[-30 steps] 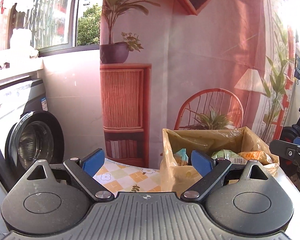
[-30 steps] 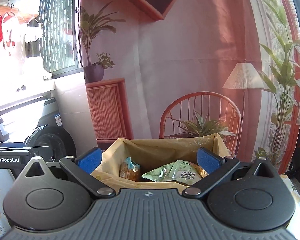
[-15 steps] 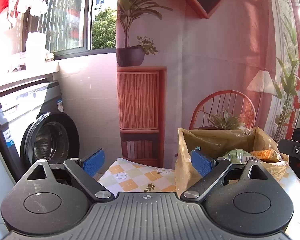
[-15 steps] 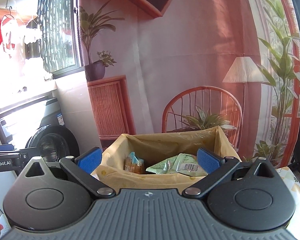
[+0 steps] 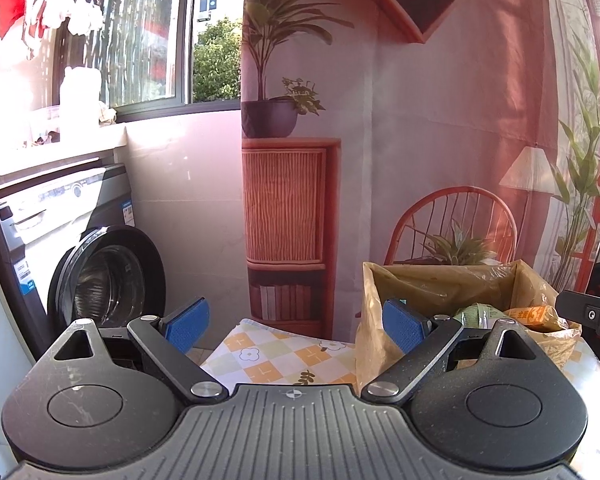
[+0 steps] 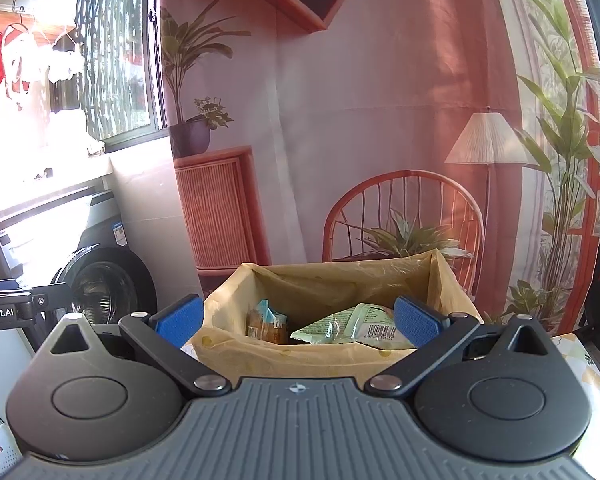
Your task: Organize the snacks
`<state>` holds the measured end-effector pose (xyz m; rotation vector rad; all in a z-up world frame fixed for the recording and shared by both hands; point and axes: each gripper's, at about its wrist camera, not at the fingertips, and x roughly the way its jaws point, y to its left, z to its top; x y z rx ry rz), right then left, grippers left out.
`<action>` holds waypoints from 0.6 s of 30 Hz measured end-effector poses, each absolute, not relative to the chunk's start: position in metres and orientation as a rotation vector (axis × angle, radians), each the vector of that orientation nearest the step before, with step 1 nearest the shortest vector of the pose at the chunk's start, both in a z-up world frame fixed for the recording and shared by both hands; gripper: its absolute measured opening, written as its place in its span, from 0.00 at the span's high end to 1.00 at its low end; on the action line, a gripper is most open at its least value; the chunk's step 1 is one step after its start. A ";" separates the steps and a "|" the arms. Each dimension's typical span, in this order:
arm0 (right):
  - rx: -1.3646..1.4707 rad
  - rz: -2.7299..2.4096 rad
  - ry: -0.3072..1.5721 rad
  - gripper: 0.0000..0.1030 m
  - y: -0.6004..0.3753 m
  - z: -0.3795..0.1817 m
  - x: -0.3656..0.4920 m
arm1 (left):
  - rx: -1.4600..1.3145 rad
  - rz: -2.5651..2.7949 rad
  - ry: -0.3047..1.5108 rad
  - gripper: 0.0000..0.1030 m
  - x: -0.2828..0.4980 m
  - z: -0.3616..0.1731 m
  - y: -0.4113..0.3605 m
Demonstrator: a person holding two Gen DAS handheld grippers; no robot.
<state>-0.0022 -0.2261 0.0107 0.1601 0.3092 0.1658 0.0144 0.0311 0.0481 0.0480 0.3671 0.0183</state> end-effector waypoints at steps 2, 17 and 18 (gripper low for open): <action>0.160 0.164 0.310 0.00 -0.227 0.011 -0.002 | 0.048 0.019 0.365 0.08 0.014 0.048 0.031; 0.155 0.148 0.311 0.00 -0.227 0.008 -0.003 | 0.047 0.020 0.364 0.08 0.014 0.049 0.030; 0.155 0.148 0.312 0.00 -0.228 0.008 -0.003 | 0.048 0.019 0.366 0.08 0.014 0.049 0.030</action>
